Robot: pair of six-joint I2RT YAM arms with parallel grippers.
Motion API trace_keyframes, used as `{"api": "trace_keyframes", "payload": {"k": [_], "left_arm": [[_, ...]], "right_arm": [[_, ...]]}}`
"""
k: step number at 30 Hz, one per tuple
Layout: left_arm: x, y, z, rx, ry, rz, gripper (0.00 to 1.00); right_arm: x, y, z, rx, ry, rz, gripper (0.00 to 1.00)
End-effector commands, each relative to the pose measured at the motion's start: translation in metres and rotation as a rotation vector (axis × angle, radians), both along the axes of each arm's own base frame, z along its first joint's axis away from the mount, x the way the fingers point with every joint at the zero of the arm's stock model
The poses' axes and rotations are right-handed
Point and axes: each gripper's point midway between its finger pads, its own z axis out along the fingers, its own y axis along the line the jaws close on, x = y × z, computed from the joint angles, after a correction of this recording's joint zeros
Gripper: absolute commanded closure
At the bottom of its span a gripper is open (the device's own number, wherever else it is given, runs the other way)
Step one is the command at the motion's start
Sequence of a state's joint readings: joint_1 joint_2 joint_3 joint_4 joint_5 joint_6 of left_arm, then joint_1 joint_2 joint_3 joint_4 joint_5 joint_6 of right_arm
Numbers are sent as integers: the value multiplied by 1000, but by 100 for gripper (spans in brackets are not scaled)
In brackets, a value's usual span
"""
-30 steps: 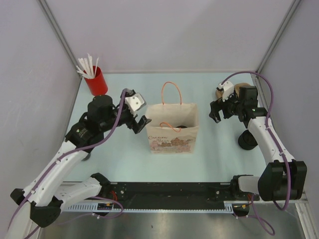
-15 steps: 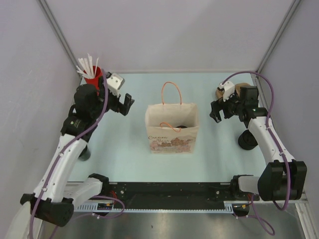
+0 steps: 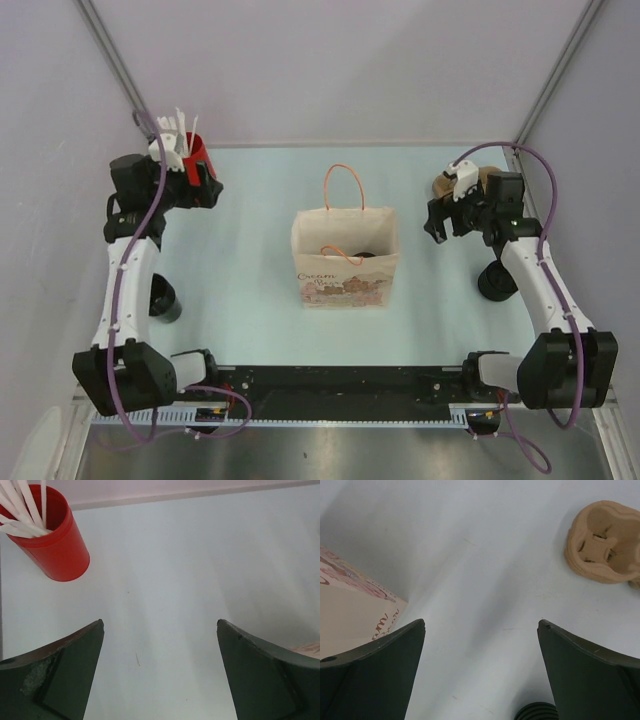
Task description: Pack the takeout coffee
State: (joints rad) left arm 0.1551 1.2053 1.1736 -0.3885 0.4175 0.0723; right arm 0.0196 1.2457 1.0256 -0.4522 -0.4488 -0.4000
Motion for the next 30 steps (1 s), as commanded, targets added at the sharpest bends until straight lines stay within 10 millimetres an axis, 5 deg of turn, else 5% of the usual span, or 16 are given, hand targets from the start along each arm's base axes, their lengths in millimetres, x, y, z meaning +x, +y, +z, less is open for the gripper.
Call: {"api": "trace_keyframes", "payload": {"k": [1,7,11,14,17,26,30], "left_arm": [[-5,8,57,-78,-147,-32,1],[-20,43,73,-164,-150,18,1],[-36,64,81,-20,-227,134,1],[-59,66,91,66,-321,186,1],[-82,58,105,118,-394,190,0],[-154,22,192,166,-611,180,0],[-166,3,208,169,-633,99,1]], "right_arm": [[9,-11,37,49,-109,-124,0],[17,-59,101,100,-320,-447,0],[-10,-78,167,121,-543,-564,0],[-48,-78,220,162,-722,-550,0],[-85,-64,263,197,-859,-460,0],[-114,-53,315,234,-876,-413,0],[-135,-55,339,244,-912,-420,0]]}}
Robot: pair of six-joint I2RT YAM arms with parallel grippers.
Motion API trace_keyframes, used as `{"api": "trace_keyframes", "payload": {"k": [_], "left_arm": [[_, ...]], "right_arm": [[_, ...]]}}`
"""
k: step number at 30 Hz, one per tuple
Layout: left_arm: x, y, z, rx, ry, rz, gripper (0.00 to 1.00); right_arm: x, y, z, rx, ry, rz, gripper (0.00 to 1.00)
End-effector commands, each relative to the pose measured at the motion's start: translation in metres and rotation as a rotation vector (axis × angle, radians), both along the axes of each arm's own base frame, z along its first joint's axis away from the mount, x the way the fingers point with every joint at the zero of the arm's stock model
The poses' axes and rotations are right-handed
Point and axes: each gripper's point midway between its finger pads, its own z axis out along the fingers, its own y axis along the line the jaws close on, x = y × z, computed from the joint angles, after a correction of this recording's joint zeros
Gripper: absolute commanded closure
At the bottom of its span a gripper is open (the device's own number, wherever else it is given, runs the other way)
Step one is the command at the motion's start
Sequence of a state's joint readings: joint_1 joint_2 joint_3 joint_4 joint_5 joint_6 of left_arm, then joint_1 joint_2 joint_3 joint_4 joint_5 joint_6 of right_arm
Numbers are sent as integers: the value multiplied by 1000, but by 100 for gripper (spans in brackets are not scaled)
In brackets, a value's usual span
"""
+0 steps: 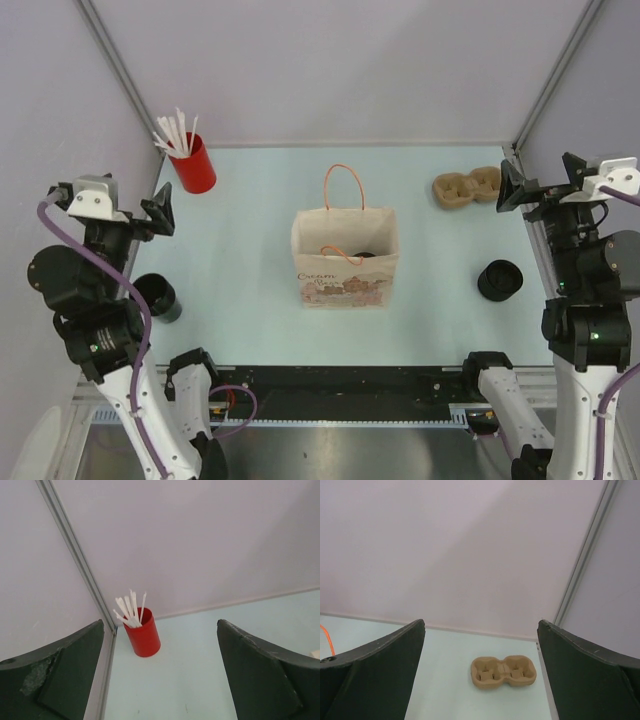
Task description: Pack the takeout coffee
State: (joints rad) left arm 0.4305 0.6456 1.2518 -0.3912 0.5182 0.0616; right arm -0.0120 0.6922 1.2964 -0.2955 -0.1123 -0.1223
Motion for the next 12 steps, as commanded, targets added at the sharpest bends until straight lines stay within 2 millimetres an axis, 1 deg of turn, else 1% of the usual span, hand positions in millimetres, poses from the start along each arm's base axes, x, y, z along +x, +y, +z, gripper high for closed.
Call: {"api": "trace_keyframes", "payload": {"k": [1,2,6,12], "left_arm": [[-15,-17,19,33,-19,-64,1],[-18,-19,24,38,-30,-62,1],[-24,-20,31,49,-46,-52,1],[-28,-26,35,44,-53,-78,0]], "right_arm": [[-23,1,22,21,-21,6,0],[-27,2,25,21,-25,8,0],[-34,5,28,16,-26,25,0],[-35,13,25,13,-15,71,0]]}}
